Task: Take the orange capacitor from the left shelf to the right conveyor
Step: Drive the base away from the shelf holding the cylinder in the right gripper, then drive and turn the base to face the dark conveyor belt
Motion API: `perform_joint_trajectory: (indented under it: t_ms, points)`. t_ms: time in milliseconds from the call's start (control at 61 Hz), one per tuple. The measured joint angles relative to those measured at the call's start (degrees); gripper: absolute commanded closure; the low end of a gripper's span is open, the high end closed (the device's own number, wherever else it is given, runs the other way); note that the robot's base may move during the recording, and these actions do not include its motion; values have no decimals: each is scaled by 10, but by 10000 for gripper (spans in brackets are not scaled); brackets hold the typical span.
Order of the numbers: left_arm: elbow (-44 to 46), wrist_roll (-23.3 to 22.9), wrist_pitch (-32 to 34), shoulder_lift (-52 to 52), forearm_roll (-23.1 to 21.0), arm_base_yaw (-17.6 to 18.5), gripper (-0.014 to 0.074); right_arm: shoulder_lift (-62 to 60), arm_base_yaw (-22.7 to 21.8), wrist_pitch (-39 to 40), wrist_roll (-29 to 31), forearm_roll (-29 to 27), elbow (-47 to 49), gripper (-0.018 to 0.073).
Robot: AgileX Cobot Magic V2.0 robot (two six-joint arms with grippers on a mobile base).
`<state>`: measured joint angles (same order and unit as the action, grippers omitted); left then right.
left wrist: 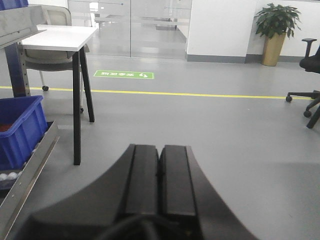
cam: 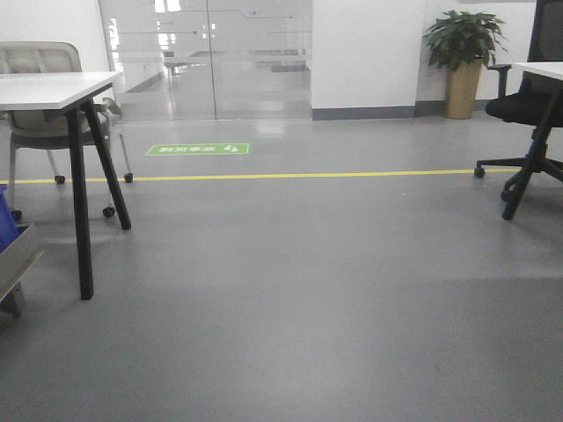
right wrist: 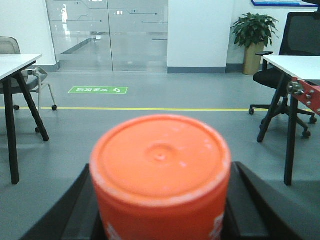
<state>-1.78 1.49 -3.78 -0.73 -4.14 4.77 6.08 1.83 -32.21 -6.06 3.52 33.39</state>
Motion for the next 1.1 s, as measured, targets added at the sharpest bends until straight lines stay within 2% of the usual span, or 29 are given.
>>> perform_joint_trajectory:
  t_ms: [1098]
  points:
    - [0, 0, 0, 0, 0, 0, 723, 0, 0, 0, 0, 0, 0, 492]
